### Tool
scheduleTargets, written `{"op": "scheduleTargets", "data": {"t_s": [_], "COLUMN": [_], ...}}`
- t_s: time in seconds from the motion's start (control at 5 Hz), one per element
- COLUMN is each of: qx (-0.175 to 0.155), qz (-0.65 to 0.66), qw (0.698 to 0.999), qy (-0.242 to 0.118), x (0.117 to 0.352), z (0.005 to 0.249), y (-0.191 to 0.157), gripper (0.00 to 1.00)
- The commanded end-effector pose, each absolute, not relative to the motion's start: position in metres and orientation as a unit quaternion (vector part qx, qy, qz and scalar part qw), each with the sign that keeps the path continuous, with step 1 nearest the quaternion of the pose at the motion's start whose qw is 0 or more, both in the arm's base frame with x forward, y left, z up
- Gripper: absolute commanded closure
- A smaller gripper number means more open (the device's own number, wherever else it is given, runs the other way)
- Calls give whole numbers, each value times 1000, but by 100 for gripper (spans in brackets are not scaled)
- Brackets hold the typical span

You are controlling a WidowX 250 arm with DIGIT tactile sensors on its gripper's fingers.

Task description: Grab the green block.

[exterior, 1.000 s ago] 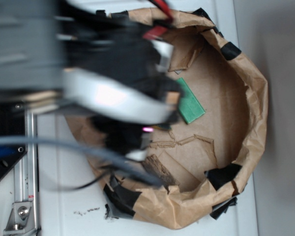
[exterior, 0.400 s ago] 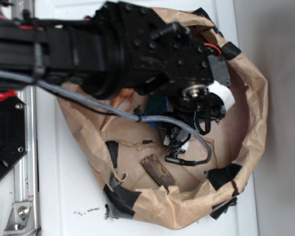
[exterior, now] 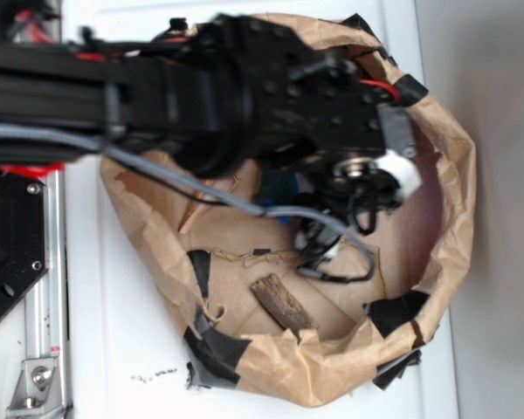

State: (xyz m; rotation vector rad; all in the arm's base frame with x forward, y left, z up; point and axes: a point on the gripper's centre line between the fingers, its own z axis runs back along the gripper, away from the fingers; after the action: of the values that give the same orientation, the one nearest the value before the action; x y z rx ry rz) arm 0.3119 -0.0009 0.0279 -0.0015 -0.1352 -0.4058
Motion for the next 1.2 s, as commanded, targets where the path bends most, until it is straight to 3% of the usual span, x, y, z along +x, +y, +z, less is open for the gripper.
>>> {"op": "scheduleTargets", "data": {"t_s": [0.0,0.2,0.4,0.6,0.8,1.0], "qx": [18,24,24,-5,28,29], "qz": [-231,-239,-199,-153,-91,-70], "qw": [971,970,979,988,995,997], "qy": [-63,-49,-29,1,38,6], "x": [300,290,287,274,275,283], "z": [24,19,19,23,33,76], "y": [7,13,18,23,19,11], "gripper": [0,0,100,100,100,100]}}
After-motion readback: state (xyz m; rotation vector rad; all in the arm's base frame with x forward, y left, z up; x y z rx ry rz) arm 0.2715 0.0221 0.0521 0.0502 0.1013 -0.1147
